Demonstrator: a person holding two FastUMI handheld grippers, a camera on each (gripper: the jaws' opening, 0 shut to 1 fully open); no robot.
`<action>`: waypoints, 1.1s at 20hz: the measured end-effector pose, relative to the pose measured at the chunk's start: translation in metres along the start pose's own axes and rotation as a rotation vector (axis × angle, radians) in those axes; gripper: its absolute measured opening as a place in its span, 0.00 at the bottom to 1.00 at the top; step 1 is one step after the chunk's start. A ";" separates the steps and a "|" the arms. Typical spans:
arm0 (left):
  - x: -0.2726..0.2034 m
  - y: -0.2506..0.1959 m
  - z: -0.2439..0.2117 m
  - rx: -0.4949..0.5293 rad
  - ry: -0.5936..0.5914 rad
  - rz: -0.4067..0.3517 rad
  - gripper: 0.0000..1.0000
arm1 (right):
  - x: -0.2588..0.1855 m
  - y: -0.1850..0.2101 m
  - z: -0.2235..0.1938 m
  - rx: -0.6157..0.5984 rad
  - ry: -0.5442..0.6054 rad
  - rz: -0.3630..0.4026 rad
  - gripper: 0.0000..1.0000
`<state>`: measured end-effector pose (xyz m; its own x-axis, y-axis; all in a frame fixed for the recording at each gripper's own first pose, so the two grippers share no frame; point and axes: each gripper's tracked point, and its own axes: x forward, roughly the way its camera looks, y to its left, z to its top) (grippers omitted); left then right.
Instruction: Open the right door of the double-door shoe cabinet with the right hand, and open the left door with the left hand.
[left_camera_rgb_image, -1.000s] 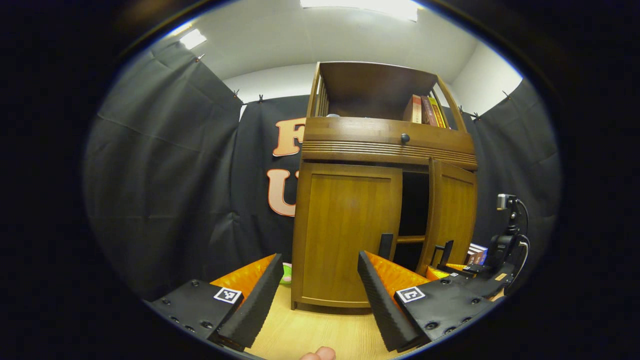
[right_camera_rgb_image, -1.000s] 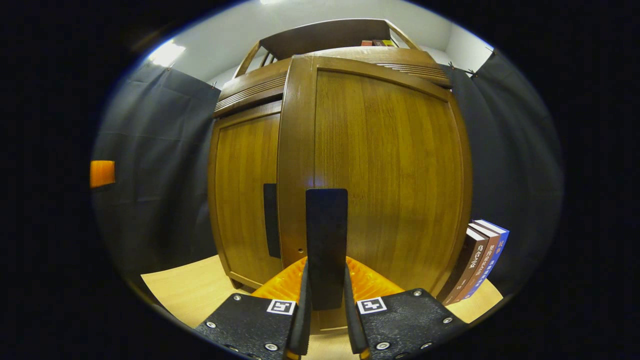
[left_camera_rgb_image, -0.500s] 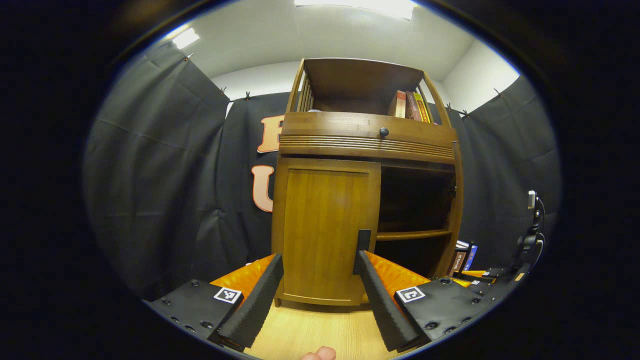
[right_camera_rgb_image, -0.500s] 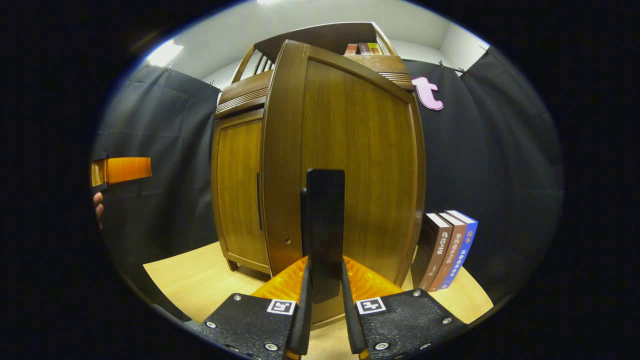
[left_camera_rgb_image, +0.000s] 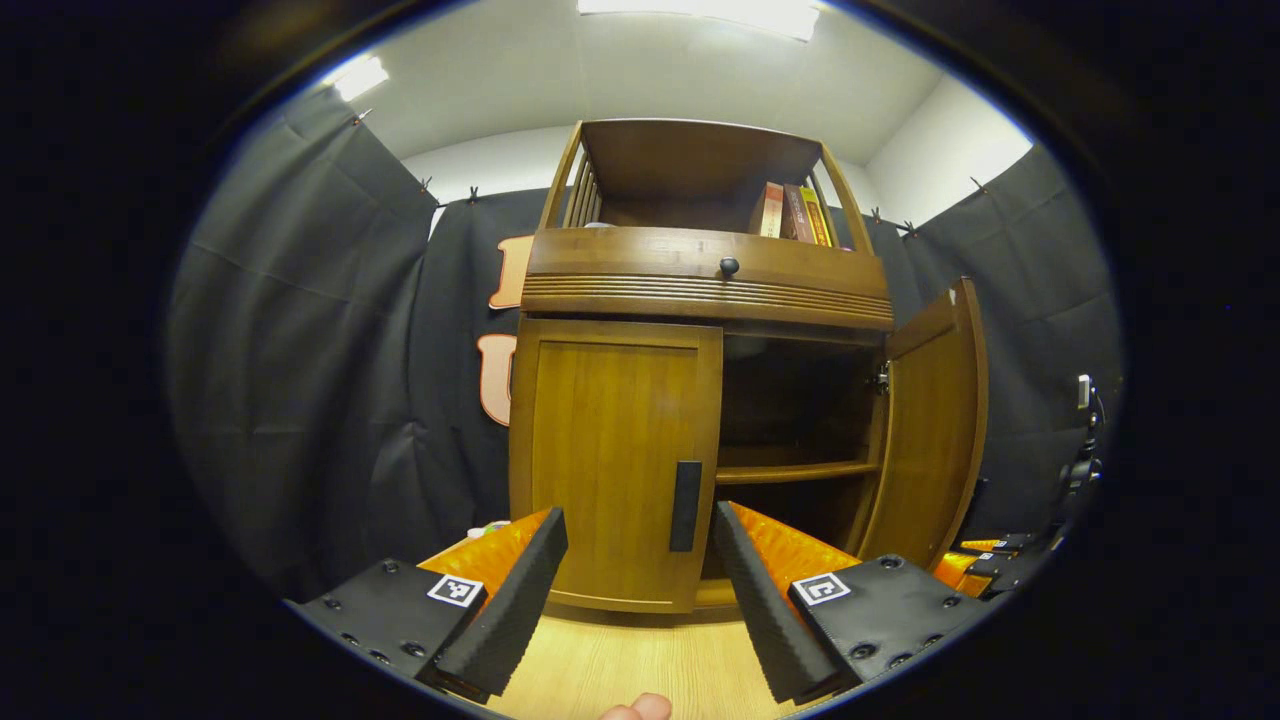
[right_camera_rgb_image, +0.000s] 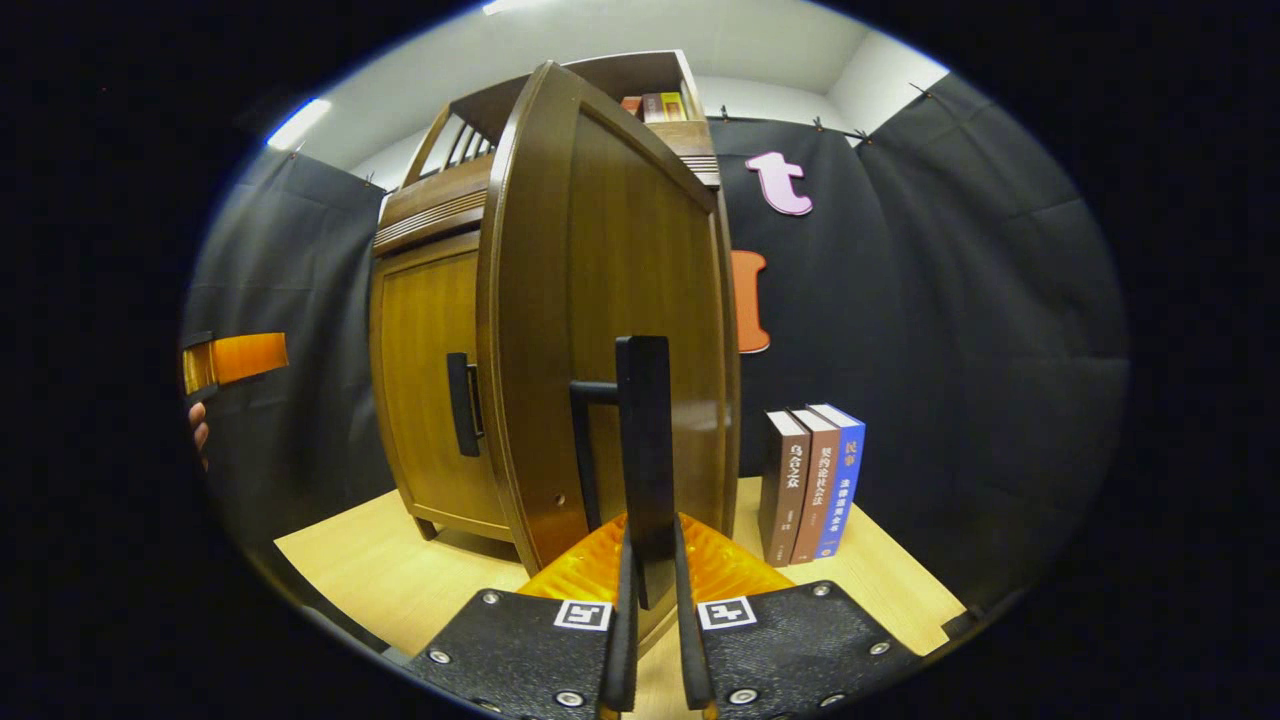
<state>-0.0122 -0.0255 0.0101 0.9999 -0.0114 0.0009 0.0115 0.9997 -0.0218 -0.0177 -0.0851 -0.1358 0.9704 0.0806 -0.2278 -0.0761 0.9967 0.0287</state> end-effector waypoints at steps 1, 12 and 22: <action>0.000 -0.001 0.000 -0.003 0.001 -0.003 0.94 | -0.001 -0.006 0.001 0.004 0.004 -0.008 0.06; 0.001 -0.005 0.000 -0.022 -0.008 -0.003 0.94 | -0.010 -0.078 0.007 -0.024 0.000 -0.070 0.02; 0.001 0.003 -0.001 -0.030 -0.007 0.035 0.94 | -0.011 -0.126 0.011 0.036 -0.011 0.103 0.05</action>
<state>-0.0109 -0.0226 0.0095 0.9997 0.0234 0.0069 -0.0230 0.9984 -0.0523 -0.0166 -0.2120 -0.1265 0.9605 0.1819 -0.2108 -0.1671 0.9822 0.0862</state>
